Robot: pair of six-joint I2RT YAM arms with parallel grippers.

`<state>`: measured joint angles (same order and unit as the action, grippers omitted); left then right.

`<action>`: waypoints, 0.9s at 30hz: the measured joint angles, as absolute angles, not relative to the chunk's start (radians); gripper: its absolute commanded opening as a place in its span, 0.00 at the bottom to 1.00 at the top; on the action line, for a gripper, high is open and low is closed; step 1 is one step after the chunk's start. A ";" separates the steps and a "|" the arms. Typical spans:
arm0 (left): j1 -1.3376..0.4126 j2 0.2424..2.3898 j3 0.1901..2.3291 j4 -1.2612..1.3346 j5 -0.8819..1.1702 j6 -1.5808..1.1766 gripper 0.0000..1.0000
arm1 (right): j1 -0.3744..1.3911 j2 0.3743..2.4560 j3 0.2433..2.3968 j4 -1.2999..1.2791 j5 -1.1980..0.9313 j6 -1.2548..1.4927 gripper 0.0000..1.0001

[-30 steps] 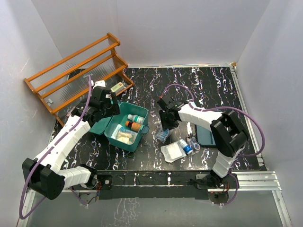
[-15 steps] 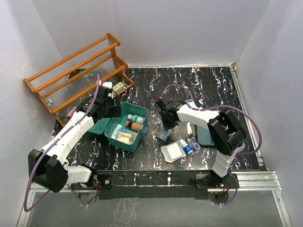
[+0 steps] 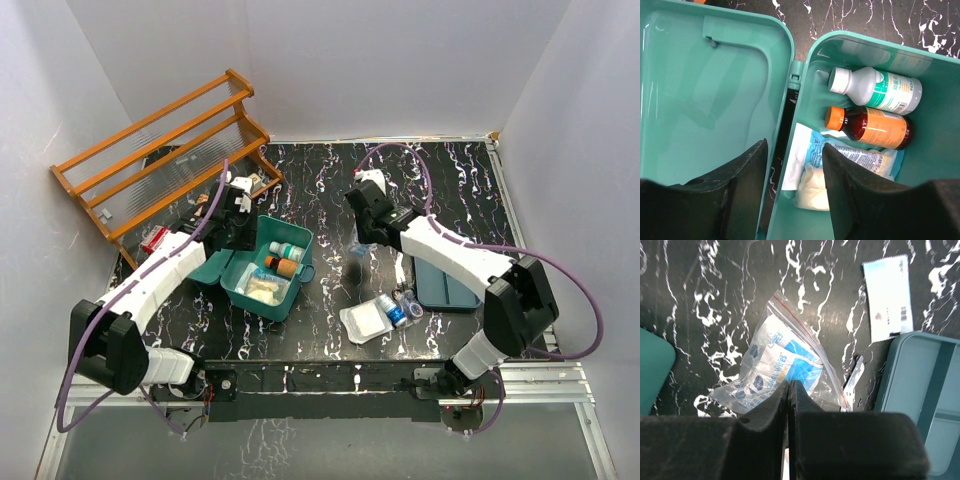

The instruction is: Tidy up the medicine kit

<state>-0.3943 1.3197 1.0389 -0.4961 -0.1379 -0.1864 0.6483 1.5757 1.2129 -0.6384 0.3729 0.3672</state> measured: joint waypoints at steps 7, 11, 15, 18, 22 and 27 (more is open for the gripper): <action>-0.389 1.374 1.039 -0.463 -0.138 -0.150 0.33 | 0.639 1.519 1.230 -0.604 0.394 0.340 0.00; -0.387 1.378 1.039 -0.448 -0.123 -0.105 0.20 | 0.636 1.517 1.235 -0.601 0.394 0.332 0.00; -0.378 1.398 1.045 -0.436 -0.078 -0.021 0.11 | 0.631 1.517 1.248 -0.602 0.390 0.315 0.00; -0.376 1.408 1.050 -0.417 -0.020 0.036 0.11 | 0.626 1.514 1.268 -0.601 0.379 0.296 0.00; -0.376 1.423 1.052 -0.379 0.069 0.109 0.11 | 0.620 1.507 1.302 -0.591 0.329 0.244 0.00; -0.377 1.452 1.066 -0.350 0.189 0.214 0.12 | 0.619 1.498 1.332 -0.561 0.204 0.151 0.00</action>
